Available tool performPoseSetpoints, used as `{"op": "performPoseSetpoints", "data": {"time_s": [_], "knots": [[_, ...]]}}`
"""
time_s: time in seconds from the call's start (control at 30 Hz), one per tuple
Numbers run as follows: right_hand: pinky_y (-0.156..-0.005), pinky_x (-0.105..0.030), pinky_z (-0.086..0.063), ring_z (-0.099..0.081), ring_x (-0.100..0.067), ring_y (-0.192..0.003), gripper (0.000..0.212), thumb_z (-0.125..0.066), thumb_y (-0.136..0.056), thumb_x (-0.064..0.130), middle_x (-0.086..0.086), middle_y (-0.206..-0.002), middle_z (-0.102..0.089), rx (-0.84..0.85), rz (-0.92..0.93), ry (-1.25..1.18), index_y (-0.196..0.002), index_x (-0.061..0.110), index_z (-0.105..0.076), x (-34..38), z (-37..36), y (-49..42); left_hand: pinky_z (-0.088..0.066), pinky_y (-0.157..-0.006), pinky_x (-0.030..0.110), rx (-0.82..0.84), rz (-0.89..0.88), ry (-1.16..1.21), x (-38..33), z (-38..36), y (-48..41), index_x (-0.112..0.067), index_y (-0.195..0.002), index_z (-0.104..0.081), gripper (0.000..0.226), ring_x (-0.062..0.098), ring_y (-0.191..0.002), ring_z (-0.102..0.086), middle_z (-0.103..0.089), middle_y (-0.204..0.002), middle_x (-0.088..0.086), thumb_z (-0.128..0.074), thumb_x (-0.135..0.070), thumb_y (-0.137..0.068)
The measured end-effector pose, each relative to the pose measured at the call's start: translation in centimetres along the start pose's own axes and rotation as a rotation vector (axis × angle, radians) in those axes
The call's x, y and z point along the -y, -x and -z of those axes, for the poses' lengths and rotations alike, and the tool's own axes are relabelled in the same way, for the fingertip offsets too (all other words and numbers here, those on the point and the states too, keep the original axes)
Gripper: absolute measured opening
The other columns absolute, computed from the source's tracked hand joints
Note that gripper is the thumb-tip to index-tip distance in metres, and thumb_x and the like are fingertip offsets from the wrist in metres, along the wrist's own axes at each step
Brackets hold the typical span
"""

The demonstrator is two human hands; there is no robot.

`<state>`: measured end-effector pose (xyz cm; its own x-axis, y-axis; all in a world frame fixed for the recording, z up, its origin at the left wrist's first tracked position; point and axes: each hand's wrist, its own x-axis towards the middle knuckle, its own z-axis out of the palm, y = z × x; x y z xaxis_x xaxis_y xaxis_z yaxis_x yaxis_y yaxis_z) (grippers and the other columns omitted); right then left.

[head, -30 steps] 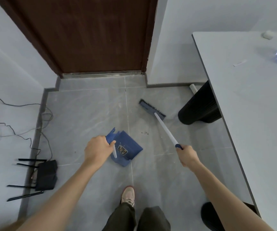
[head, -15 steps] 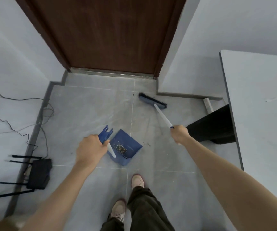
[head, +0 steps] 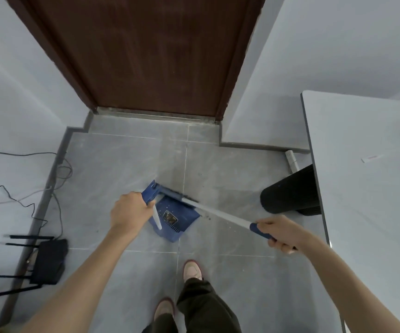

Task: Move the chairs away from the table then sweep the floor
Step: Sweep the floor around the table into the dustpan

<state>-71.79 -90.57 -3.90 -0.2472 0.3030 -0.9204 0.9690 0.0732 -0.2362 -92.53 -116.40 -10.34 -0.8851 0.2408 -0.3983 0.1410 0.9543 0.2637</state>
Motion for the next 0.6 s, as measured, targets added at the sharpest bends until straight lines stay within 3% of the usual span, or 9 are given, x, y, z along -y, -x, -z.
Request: {"op": "performPoseSetpoints", "data": {"time_s": [0.1, 0.2, 0.27, 0.33, 0.47, 0.6], "knots": [[-0.036, -0.017, -0.020, -0.026, -0.010, -0.039, 0.033, -0.042, -0.100, 0.026, -0.005, -0.058, -0.039, -0.040, 0.067, 0.019, -0.118, 0.002, -0.056, -0.2, -0.1, 0.4, -0.038, -0.059, 0.027, 0.030, 0.005, 0.008, 0.4, 0.0, 0.4, -0.010, -0.077, -0.064, 0.030, 0.029, -0.066, -0.052, -0.061, -0.071, 0.008, -0.061, -0.038, -0.085], [-0.040, -0.021, -0.027, -0.034, -0.016, -0.042, 0.032, -0.045, -0.098, 0.030, -0.006, -0.056, -0.041, -0.145, 0.143, 0.081, -0.093, 0.004, -0.062, 0.9, -1.6, -2.0, -0.038, -0.058, 0.026, 0.036, 0.010, 0.024, 1.7, -0.2, 0.9, -0.012, -0.077, -0.065, 0.030, 0.027, -0.064, -0.051, -0.056, -0.066, 0.004, -0.061, -0.040, -0.086], [-0.049, -0.028, -0.032, -0.040, -0.022, -0.048, 0.033, -0.045, -0.096, 0.032, -0.006, -0.057, -0.044, -0.218, 0.183, 0.106, -0.085, 0.005, -0.061, 2.2, -2.5, -4.5, -0.037, -0.057, 0.025, 0.030, -0.023, -0.012, 3.0, -0.5, 1.2, -0.016, -0.090, -0.068, 0.027, 0.027, -0.064, -0.054, -0.058, -0.067, 0.004, -0.059, -0.041, -0.087], [-0.054, -0.029, -0.036, -0.045, -0.025, -0.054, 0.031, -0.042, -0.097, 0.030, -0.007, -0.062, -0.048, -0.258, 0.213, 0.132, -0.090, 0.008, -0.062, 3.9, -3.0, -6.6, -0.036, -0.057, 0.024, 0.024, -0.057, -0.043, 4.2, -0.8, 1.5, -0.018, -0.101, -0.067, 0.028, 0.025, -0.064, -0.053, -0.060, -0.070, 0.005, -0.055, -0.040, -0.089], [-0.045, -0.026, -0.034, -0.046, -0.021, -0.050, 0.033, -0.036, -0.101, 0.024, -0.009, -0.075, -0.053, -0.280, 0.176, 0.128, -0.115, 0.005, -0.059, 5.8, -3.7, -9.9, -0.038, -0.059, 0.023, 0.052, -0.046, -0.057, 6.1, -1.3, 2.2, -0.019, -0.105, -0.066, 0.028, 0.022, -0.065, -0.050, -0.059, -0.073, 0.003, -0.054, -0.040, -0.090], [-0.055, -0.029, -0.043, -0.055, -0.028, -0.066, 0.030, -0.036, -0.099, 0.017, -0.016, -0.091, -0.057, -0.242, 0.125, 0.254, -0.113, -0.001, -0.055, 3.9, -5.6, -10.6, -0.038, -0.061, 0.024, 0.035, -0.009, -0.015, 6.4, -1.5, 2.8, -0.017, -0.103, -0.067, 0.025, 0.025, -0.068, -0.053, -0.066, -0.081, 0.010, -0.054, -0.035, -0.090]]}}
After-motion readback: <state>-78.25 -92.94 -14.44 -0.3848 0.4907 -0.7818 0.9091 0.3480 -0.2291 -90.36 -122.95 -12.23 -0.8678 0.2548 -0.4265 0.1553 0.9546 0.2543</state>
